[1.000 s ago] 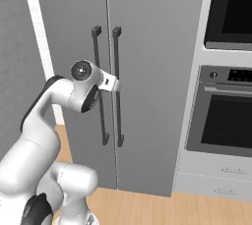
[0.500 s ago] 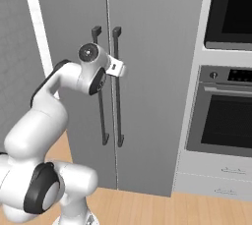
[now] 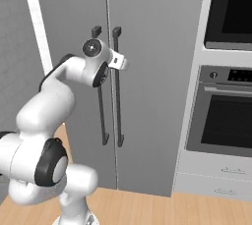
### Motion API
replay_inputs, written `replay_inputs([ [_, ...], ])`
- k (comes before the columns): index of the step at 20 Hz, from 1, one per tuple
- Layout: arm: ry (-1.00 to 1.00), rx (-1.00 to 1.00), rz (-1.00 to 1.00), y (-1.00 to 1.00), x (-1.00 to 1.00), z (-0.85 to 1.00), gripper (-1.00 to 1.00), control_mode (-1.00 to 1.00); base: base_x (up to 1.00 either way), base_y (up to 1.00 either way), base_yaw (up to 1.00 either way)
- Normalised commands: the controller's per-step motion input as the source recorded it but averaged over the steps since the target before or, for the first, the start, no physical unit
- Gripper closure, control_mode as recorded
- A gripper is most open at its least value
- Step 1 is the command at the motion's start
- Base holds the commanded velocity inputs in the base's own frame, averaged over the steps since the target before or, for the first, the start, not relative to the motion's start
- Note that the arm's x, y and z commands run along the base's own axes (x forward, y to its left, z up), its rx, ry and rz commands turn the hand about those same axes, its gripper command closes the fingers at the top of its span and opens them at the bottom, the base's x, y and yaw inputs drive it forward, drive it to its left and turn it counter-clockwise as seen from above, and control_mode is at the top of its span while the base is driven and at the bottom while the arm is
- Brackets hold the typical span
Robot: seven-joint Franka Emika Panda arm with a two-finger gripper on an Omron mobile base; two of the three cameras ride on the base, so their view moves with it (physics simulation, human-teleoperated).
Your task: Grab a lemon wedge from the fridge and one ice cube from the ice bowl, and put them in the glass of lemonade.
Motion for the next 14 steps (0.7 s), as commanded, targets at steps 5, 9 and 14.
replay_inputs([
  [5,-0.12,0.00,0.00,0.02,0.70,-0.05,-1.00,-1.00,0.00,0.00,0.00],
  [9,-0.14,0.00,0.00,0.00,0.63,-0.15,-1.00,-1.00,0.00,0.00,0.00],
  [14,-0.01,0.00,0.00,-0.08,0.60,0.00,-1.00,-1.00,0.00,0.00,0.00],
])
